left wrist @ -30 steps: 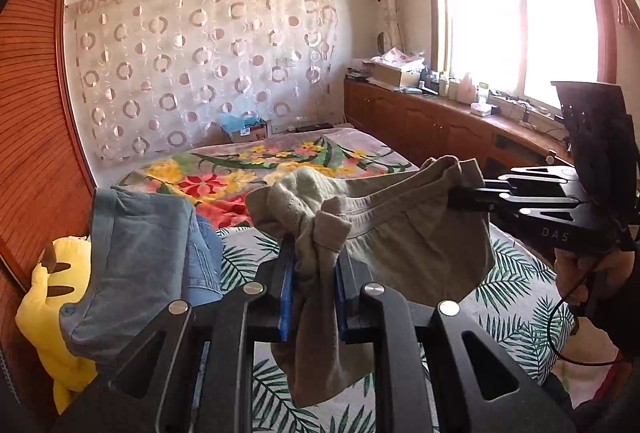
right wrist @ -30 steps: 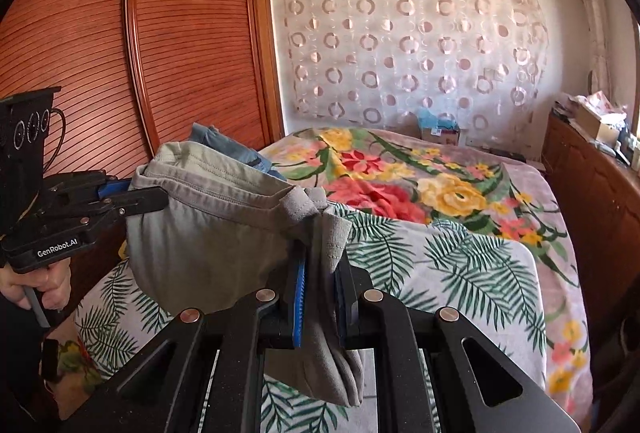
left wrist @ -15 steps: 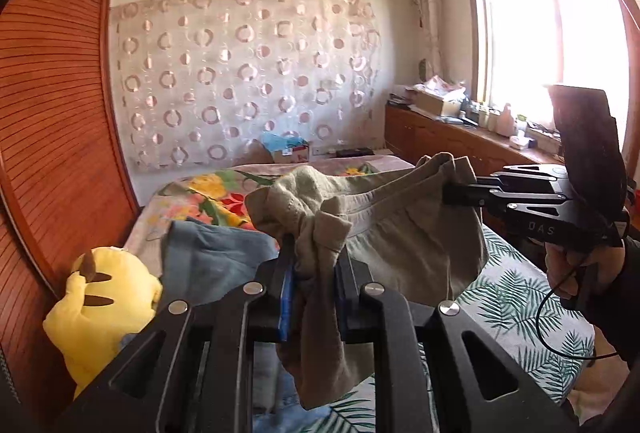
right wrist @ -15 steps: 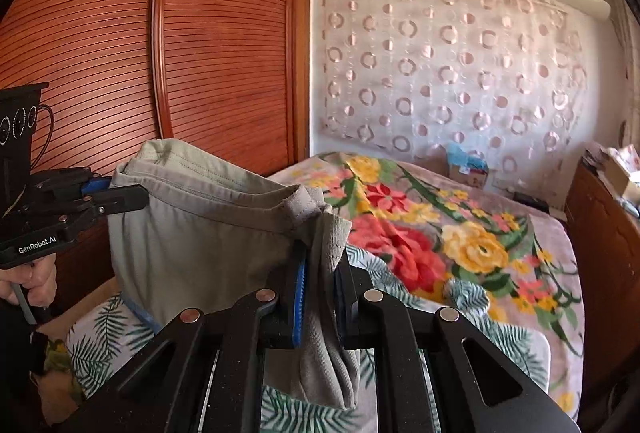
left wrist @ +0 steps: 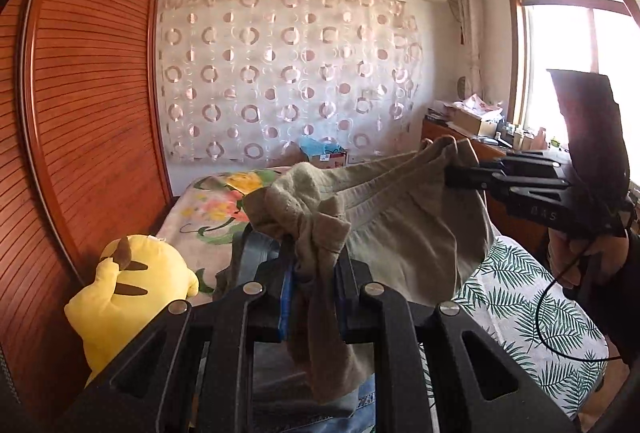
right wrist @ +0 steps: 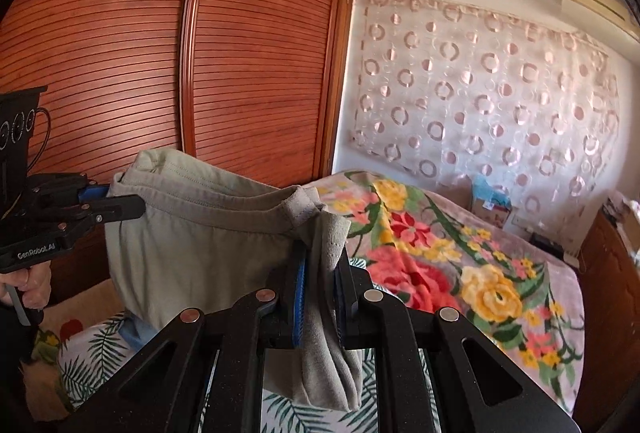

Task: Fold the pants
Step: 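Lower the folded pants onto the blue jeans stack with both grippers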

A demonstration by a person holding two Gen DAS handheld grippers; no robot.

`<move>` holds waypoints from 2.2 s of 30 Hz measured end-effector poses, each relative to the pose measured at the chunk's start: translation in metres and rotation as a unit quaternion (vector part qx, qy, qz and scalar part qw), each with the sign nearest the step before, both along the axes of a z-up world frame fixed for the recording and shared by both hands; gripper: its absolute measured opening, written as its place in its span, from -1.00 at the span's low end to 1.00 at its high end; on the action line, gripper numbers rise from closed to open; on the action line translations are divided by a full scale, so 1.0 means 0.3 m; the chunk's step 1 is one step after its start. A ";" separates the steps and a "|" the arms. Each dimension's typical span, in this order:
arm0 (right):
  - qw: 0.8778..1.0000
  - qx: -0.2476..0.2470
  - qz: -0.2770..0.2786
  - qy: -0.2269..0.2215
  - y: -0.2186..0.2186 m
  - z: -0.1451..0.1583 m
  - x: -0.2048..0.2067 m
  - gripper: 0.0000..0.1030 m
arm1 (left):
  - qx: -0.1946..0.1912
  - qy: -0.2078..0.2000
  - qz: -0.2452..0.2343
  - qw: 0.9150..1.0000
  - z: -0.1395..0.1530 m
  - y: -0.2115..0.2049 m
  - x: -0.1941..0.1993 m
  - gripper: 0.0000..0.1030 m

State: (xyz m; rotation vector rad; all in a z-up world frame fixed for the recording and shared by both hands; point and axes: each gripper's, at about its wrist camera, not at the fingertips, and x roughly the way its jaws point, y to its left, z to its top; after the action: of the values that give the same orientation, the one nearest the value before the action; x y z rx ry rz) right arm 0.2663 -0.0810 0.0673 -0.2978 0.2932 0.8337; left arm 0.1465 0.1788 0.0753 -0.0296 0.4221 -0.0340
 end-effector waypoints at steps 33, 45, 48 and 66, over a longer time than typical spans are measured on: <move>0.991 -0.094 0.096 0.017 0.308 -0.029 0.297 -0.76 | -0.077 0.037 0.118 0.989 -0.217 0.166 0.021 -0.65; 0.995 -0.026 0.087 0.051 0.171 0.043 0.324 -0.30 | -0.078 0.039 0.122 0.989 -0.216 0.173 0.025 -0.63; 0.995 -0.029 0.086 0.047 0.146 0.043 0.297 -0.30 | -0.079 0.040 0.125 0.988 -0.223 0.172 0.025 -0.63; 0.984 -0.053 0.115 0.126 0.250 -0.092 0.426 -0.31 | -0.074 0.081 0.149 0.983 -0.326 0.221 0.070 -0.62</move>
State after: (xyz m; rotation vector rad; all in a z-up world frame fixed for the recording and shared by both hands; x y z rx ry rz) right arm 0.3942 -0.0060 0.0397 -0.3298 0.5482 1.0886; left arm 0.1677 0.2451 -0.0226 -0.2438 0.5743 0.2331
